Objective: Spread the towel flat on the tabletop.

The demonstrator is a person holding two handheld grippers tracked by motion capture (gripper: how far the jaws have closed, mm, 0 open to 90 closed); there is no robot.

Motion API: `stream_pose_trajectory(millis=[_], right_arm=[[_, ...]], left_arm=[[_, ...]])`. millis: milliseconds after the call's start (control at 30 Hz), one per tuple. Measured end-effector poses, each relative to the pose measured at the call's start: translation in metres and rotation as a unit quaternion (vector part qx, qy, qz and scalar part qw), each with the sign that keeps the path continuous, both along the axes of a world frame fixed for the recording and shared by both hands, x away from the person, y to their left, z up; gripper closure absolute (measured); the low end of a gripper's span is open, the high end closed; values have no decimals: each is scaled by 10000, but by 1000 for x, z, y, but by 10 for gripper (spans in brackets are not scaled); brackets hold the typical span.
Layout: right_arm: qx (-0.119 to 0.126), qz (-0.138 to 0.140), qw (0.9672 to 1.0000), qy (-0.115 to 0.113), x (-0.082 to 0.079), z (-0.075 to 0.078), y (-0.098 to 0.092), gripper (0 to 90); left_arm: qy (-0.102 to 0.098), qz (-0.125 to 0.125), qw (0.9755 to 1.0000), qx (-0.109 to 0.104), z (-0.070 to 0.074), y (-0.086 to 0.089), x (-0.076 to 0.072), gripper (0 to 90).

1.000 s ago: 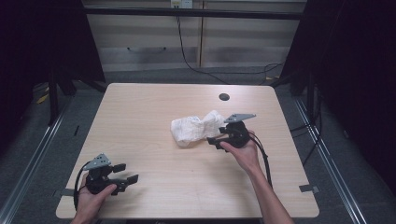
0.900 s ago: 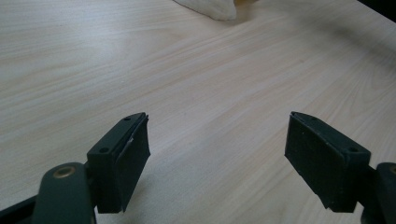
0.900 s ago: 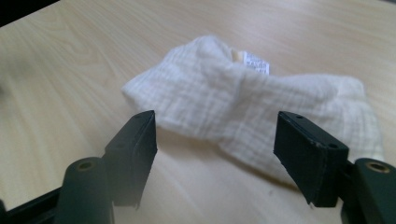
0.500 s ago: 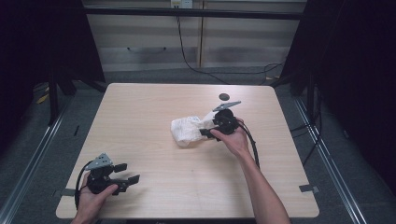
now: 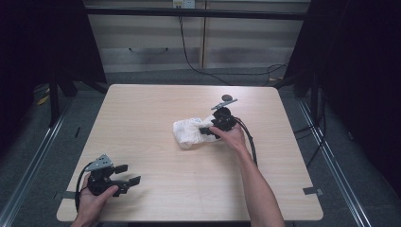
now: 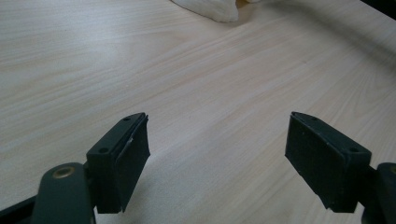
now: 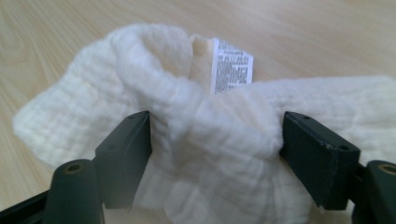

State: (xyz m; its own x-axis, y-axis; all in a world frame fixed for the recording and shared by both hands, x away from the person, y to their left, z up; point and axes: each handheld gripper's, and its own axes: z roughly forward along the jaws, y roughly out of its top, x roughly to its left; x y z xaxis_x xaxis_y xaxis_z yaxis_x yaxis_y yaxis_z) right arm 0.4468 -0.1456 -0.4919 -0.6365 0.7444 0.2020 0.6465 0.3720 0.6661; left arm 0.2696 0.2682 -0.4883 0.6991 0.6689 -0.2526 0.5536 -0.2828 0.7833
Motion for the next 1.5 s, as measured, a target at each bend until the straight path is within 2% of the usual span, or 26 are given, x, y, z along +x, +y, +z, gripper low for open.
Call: stream_pose_trajectory(millis=[33,100,133,167,200,233,267,300,400,433,600,667,700,800,1133,1233,1267,1333,1400,1467,1500], right_arm=[[-112,-5,9999,11,-1,-3,1,329],[-138,4,9999,-17,-1,-8,2,354],[-85,-114,9999,-97,-3,-10,0,450],[-85,-114,9999,-97,-3,-10,0,450],[-39,-137,9998,-105,-3,-11,-1,514],[-146,-80,9998,-113,-4,-10,-2,632],[-176,-52,9998,-110,-4,-10,-3,671],[-176,-52,9998,-110,-4,-10,-3,671],[108,-78,9999,-24,-4,-13,-10,771],[230,-76,9997,-18,-6,-15,-12,791],[295,-40,9995,-55,-12,-16,-13,807],[356,-27,9994,-30,-18,-17,-13,811],[341,-3,9994,-43,-20,-17,-13,813],[215,72,9997,-58,-28,-15,-11,816],[97,176,9997,-107,-51,-13,-13,825],[91,222,9996,-137,-61,-13,-14,826],[95,243,9996,-107,-69,-12,-14,826],[55,267,9995,-134,-77,-12,-13,826],[28,328,9993,-156,-80,-12,-13,826],[-7,364,9992,-149,-91,-11,-12,826],[-7,364,9992,-149,-91,-11,-12,826]], left_arm=[[-1,-13,10000,15,0,0,0,213],[-13,-59,10000,10,0,0,-1,213],[-26,-59,10000,21,0,0,-2,213],[-26,-59,10000,21,0,0,-2,212],[-22,-56,10000,14,0,-1,-2,212],[-27,-49,10000,16,0,-1,-2,213],[-16,-46,10000,21,0,-1,-1,212],[-21,-52,10000,31,0,-1,-1,212],[-8,-63,10000,30,0,-3,1,213],[-48,-120,9999,90,0,-5,1,213],[-127,-198,9995,205,1,-8,-2,212],[-124,-183,9997,145,2,-9,-2,212],[-112,-166,9998,48,1,-9,-1,212],[-68,-141,9999,48,0,-10,-1,205],[-9,-10,10000,20,5,-16,3,219],[-90,12,9999,141,9,-23,5,220],[-93,-23,9999,94,11,-26,6,232],[-114,-117,9998,151,16,-32,8,235],[-167,-195,9996,116,21,-39,12,237],[-215,-293,9993,88,27,-52,21,253],[-215,-293,9993,88,27,-52,21,259]])
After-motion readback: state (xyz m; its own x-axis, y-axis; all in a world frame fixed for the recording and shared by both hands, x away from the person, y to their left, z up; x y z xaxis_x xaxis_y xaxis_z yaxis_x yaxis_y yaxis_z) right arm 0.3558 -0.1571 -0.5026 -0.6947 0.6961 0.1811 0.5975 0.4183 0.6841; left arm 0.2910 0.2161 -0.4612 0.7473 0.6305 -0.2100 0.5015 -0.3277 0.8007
